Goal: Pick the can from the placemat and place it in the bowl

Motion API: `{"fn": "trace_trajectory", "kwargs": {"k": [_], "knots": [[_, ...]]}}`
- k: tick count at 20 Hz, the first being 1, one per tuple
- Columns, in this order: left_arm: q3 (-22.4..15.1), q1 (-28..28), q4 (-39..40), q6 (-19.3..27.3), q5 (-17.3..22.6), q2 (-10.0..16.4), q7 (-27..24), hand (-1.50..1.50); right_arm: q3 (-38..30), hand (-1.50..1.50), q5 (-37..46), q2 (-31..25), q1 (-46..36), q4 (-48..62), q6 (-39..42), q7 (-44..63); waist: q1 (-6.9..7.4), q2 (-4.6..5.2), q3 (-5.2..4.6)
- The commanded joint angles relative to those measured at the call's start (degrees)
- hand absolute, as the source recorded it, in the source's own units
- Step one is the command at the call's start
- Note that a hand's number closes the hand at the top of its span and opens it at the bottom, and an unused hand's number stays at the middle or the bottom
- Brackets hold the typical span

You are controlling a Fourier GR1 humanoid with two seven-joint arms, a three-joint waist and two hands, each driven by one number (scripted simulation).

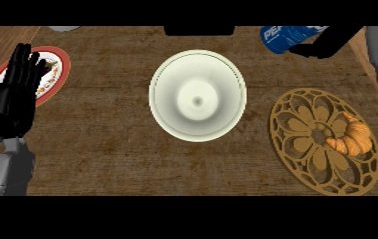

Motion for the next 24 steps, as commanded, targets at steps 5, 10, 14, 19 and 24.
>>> {"fn": "trace_trajectory", "kwargs": {"k": [5, 10, 14, 19, 24], "knots": [[-0.6, -1.2, -2.8, 0.9, 0.1, -0.3, 4.3, 0.00, 5.6, 1.50, 0.8, 12.5, 2.6, -8.3, -1.1, 14.0, 0.41, 0.21, 0.06], [-0.8, 0.9, -3.2, -0.6, -0.2, -0.6, 0.8, 0.00, 12.3, 1.50, 9.1, 16.5, 7.9, -6.4, -10.3, 11.3, 0.88, 0.45, 0.06], [-1.4, 0.0, -2.2, 0.7, -1.1, -1.5, 1.6, 0.00, 18.6, 1.50, 16.9, 19.0, 12.4, -2.6, -17.5, 9.9, 0.96, 0.59, 0.07], [-1.3, -1.3, -0.3, 0.8, -1.9, -1.5, -0.1, 0.00, 12.3, -1.50, 14.9, 23.9, 10.1, 7.1, -22.0, 14.9, 0.86, 0.58, 0.07], [0.1, -1.0, -0.6, -1.8, 0.5, 0.1, 0.6, 0.00, 8.1, -1.50, 7.7, 25.2, 10.9, 15.3, -26.8, 7.4, 1.52, 0.80, 0.09]]}}
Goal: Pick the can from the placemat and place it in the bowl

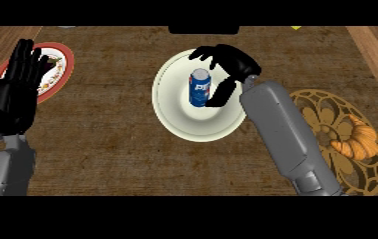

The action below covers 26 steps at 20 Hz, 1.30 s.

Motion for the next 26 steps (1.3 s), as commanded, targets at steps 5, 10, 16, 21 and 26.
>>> {"fn": "trace_trajectory", "kwargs": {"k": [5, 10, 16, 21, 26], "knots": [[-1.1, 0.3, 1.0, 0.6, -1.5, -1.4, -1.9, 0.00, -6.7, -1.50, -9.8, 0.9, 0.7, 5.3, -10.5, -10.8, -0.04, 0.06, 0.04], [-1.4, 0.8, -2.6, 0.4, -0.9, -1.1, 0.5, 0.00, -14.7, -1.50, -14.7, -0.9, -4.4, 8.3, -16.3, -10.2, 0.41, -0.04, 0.05], [-0.1, -1.9, 1.5, 0.8, -0.9, -0.2, 0.2, 0.00, -23.5, -1.50, -20.2, -11.0, -7.3, 16.8, -13.7, -13.6, 0.37, 0.34, 0.05], [-1.0, 0.1, 1.6, 0.6, -1.2, -2.1, -2.4, 0.00, -27.9, -1.50, -23.8, -20.1, -7.7, 25.5, -6.3, -21.4, 0.94, 0.59, 0.07], [-0.9, -1.8, 2.1, -0.8, -0.3, -0.8, -0.5, 0.00, -30.9, -1.50, -25.6, -29.2, -7.6, 32.2, 1.3, -26.7, 1.35, 0.81, 0.12]]}}
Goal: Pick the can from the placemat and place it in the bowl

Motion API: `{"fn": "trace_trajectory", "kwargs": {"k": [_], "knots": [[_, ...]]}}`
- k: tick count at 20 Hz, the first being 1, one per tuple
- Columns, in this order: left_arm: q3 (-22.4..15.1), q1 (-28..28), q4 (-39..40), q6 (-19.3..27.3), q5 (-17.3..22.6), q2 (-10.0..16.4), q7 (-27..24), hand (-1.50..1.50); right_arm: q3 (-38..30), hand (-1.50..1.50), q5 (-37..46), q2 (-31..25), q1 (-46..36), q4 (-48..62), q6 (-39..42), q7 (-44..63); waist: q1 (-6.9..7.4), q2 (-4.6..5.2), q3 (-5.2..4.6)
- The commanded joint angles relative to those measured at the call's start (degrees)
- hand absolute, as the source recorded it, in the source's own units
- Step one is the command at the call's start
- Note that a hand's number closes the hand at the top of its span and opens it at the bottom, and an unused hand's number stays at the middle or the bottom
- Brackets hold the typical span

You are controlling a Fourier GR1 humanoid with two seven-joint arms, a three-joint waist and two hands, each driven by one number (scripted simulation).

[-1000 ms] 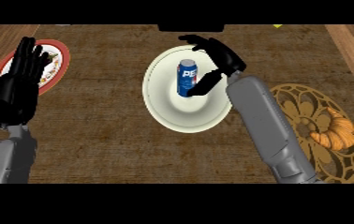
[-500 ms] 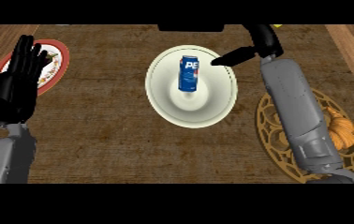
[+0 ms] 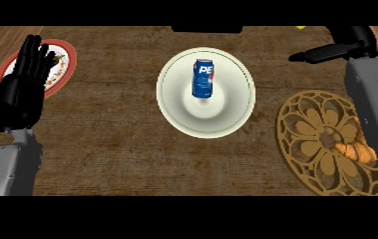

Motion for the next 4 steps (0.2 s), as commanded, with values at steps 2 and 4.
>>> {"fn": "trace_trajectory", "kwargs": {"k": [2, 4], "knots": [[0.2, -2.1, 0.3, -0.7, 0.9, 0.5, 1.0, 0.00, -1.9, -1.50, -0.5, -7.8, 0.0, 8.1, 6.4, -6.8, 0.88, 0.43, 0.07], [-0.2, -2.7, 0.9, -0.1, 0.2, 0.1, 0.6, 0.00, -2.2, -1.50, -0.5, -9.3, 0.2, 10.0, 8.6, -8.8, 1.25, 0.71, 0.12]]}}
